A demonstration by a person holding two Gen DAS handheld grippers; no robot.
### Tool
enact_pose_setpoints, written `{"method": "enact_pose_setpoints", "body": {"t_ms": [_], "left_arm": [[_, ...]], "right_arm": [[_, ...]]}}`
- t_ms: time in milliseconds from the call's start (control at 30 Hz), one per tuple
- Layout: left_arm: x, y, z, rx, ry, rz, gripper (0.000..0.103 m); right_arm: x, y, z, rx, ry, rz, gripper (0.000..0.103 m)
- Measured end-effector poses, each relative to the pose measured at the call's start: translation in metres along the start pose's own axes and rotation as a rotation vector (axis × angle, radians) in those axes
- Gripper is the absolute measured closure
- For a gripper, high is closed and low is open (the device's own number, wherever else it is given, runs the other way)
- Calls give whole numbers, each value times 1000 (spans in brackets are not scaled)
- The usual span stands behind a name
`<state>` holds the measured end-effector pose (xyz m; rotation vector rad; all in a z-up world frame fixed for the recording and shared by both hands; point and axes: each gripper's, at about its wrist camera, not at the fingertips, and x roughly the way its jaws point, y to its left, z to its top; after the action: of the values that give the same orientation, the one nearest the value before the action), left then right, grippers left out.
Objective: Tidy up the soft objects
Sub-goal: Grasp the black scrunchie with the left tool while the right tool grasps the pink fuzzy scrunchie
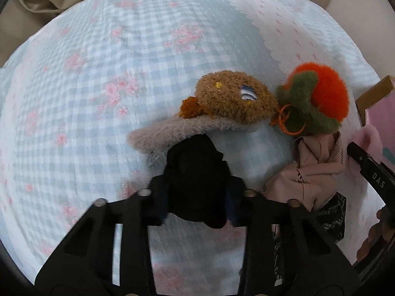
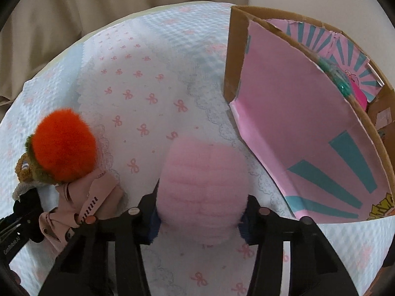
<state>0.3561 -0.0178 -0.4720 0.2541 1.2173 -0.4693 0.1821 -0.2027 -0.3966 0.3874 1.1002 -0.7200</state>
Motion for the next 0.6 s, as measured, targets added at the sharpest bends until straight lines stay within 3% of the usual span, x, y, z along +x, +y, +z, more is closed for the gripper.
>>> {"method": "enact_pose_setpoints", "body": {"t_ms": [333,600], "left_arm": [[-39,17,-2,-23,-36,-37,79],[-99,16,5,-61,-92,-47,79]], "right_arm": [[-28,3,3,0,-40,33,58],[-88,2,14,-19,-97,78,58]]}}
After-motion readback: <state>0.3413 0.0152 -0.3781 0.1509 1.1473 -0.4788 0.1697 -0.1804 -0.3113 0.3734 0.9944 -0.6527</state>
